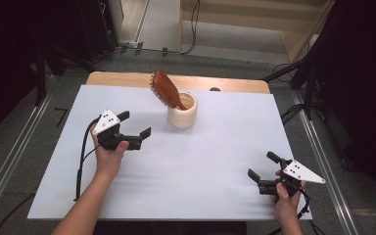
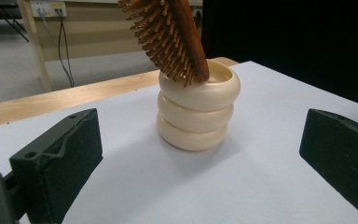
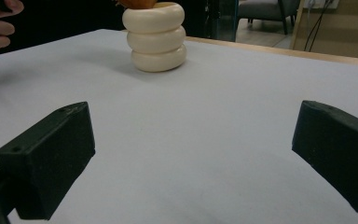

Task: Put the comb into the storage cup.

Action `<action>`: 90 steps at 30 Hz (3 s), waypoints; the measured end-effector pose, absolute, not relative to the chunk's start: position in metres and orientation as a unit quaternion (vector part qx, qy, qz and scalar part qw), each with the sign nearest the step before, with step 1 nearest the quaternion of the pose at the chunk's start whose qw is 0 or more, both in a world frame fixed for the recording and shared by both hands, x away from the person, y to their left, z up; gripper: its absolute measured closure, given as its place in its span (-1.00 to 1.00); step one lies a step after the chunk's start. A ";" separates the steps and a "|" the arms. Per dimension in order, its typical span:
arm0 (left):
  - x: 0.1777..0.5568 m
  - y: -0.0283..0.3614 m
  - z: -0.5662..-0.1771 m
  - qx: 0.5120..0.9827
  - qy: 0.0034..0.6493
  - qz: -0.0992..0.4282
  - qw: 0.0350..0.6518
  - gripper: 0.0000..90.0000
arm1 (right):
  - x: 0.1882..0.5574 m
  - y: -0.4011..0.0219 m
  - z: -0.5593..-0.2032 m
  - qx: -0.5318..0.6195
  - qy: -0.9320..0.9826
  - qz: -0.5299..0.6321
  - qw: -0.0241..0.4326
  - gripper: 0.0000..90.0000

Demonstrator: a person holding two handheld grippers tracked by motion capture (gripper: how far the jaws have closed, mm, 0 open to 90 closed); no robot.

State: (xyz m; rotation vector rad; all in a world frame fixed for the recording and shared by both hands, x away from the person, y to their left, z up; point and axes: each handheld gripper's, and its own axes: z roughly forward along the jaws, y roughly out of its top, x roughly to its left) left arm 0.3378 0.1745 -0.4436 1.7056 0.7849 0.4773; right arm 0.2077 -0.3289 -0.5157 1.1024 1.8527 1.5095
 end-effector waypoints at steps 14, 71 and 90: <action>0.312 0.200 -0.454 0.723 0.342 0.217 0.560 -1.00 | 0.207 -0.328 -0.516 0.407 0.681 0.555 0.251 -1.00; 0.233 0.298 -0.481 0.709 0.390 0.248 0.533 -1.00 | 0.206 -0.329 -0.516 0.413 0.679 0.550 0.255 -1.00; 0.229 0.313 -0.489 0.699 0.405 0.243 0.537 -1.00 | 0.207 -0.328 -0.516 0.408 0.682 0.550 0.256 -1.00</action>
